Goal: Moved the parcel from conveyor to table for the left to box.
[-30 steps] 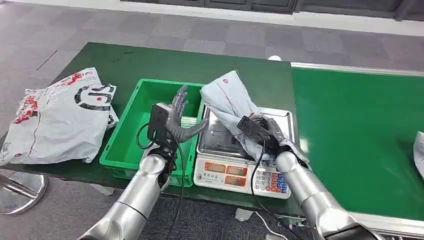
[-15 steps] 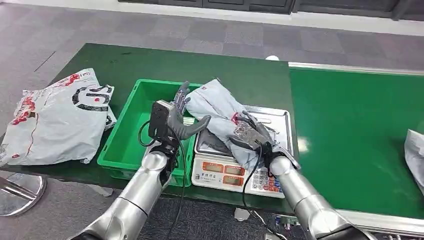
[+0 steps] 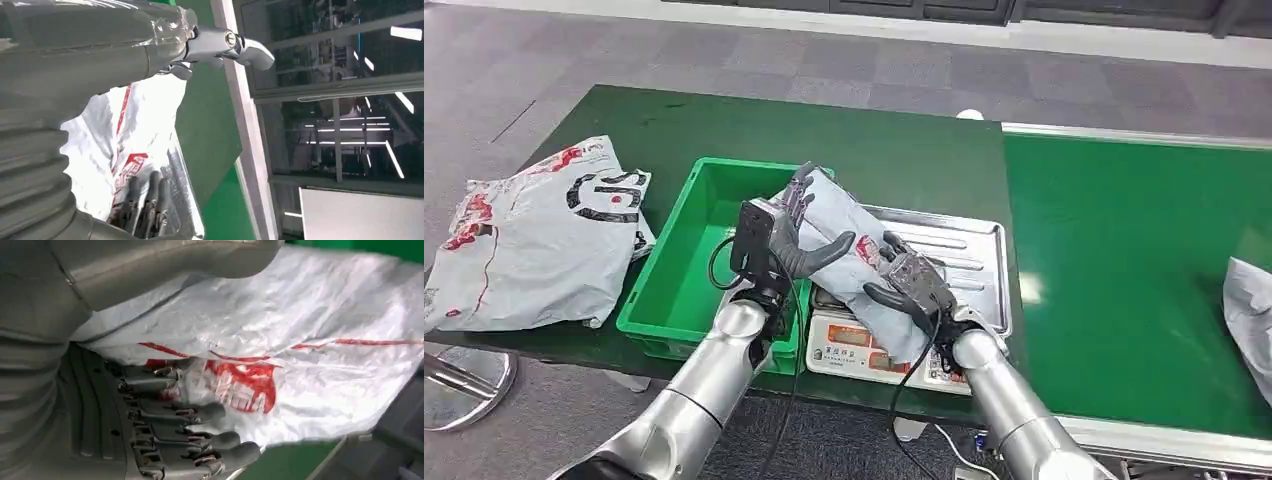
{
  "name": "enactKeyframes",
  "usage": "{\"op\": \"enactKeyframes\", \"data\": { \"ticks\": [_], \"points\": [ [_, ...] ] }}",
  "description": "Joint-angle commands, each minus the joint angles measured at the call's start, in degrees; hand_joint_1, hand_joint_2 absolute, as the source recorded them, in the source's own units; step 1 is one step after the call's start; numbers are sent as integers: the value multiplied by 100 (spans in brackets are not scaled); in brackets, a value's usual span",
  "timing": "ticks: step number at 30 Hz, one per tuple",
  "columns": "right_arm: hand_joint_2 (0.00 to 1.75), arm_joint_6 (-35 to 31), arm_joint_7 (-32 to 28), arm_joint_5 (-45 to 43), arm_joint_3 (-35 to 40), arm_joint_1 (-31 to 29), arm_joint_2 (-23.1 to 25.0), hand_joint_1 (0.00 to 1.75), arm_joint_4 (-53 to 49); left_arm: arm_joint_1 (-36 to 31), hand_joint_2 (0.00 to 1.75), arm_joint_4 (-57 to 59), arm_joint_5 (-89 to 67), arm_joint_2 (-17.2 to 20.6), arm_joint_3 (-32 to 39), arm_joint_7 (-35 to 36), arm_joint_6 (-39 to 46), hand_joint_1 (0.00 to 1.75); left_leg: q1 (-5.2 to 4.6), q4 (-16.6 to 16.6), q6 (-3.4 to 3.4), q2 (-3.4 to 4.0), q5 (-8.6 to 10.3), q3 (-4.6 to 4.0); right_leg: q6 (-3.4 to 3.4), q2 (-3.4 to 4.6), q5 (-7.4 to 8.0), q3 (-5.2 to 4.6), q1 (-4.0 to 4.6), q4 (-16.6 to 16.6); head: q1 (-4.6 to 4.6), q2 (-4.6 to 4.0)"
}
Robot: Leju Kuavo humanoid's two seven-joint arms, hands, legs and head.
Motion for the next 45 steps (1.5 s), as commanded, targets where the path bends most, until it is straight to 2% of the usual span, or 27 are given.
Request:
{"op": "enactKeyframes", "data": {
  "ticks": [1,9,12,16,20,23,24,28,33,37,41,42,43,44,45],
  "points": [
    [175,-2334,489,489,-816,821,-278,0,-1679,-228,175,241,-183,140,-533,151,191,0,-2,-4,7,-29,5,-13,-12,-29,-5,-5,0,-1,0,0],
    [175,-2438,43,-7,-1198,1052,-476,0,-2099,-310,175,407,-383,134,-615,123,404,0,-5,-4,10,-35,3,-36,-16,-29,-5,-25,-10,-3,0,0],
    [175,-2377,-712,-854,-1279,1072,-438,0,-2268,-363,175,510,-619,139,-687,40,538,0,-11,-3,7,-30,4,-41,-15,-24,-3,-32,-9,-1,0,0],
    [175,-2405,-775,-922,-1294,1054,-415,0,-2300,-369,175,531,-651,137,-698,39,554,0,-12,-5,8,-23,4,-40,-17,-17,0,-36,-7,-1,0,0],
    [175,-2645,-1171,-1512,-1356,882,-414,0,-2143,-429,175,720,-930,129,-832,107,576,0,-9,-1,5,-16,3,-43,-9,-10,0,-42,-6,5,0,0],
    [175,-2725,-1108,-1574,-1427,790,-503,0,-1940,-557,175,1058,-1515,175,-1242,389,705,0,-11,-5,10,-18,5,-39,-15,-12,2,-39,-7,2,0,0],
    [175,-2781,-1052,-1586,-1512,733,-522,0,-1823,-677,175,1398,-2120,206,-1656,670,798,0,-12,-4,8,-24,6,-41,-11,-18,0,-37,-8,3,0,0],
    [175,-2631,-1019,-1663,-1788,758,-557,0,-1882,-844,175,2133,-3290,172,-2290,1228,1111,0,-13,-10,8,-25,7,-33,-12,-18,1,-29,-11,-3,0,0],
    [175,-2599,-1002,-1649,-1794,792,-546,0,-1942,-863,175,2162,-3313,166,-2264,1220,1102,0,-11,-3,4,-14,1,-39,-11,-7,0,-36,-9,3,0,0],
    [175,-2422,-927,-1611,-1801,945,-548,0,-2201,-1013,175,2375,-4179,201,-2696,1894,1046,0,-8,-2,4,-20,2,-42,-12,-12,-1,-38,-4,4,0,0],
    [175,-2268,-881,-1624,-1715,1013,-613,0,-2348,-1134,175,2545,-4478,213,-2836,2166,490,0,-12,-8,8,-22,5,-37,-18,-15,0,-37,-7,4,0,0],
    [175,-2219,-872,-1655,-1683,1006,-634,0,-2352,-1167,175,2576,-4609,224,-2923,2261,334,5,-11,-4,6,-19,4,-40,-14,-13,-1,-40,-7,6,0,0],
    [175,-2215,-872,-1653,-1673,1000,-634,0,-2348,-1169,175,2571,-4619,232,-2923,2266,324,63,-11,-5,5,-14,3,-37,-10,-7,0,-37,-8,6,0,0],
    [175,-2203,-874,-1659,-1649,993,-640,0,-2346,-1168,175,2572,-4711,240,-2947,2344,315,175,-15,-10,7,-14,4,-32,-13,-7,1,-33,-11,4,0,0],
    [175,-2201,-873,-1652,-1634,994,-636,0,-2350,-1165,175,2581,-4736,243,-2955,2365,291,175,-13,-11,7,-10,4,-31,-14,-3,3,-31,-8,1,0,0]
  ]
}}
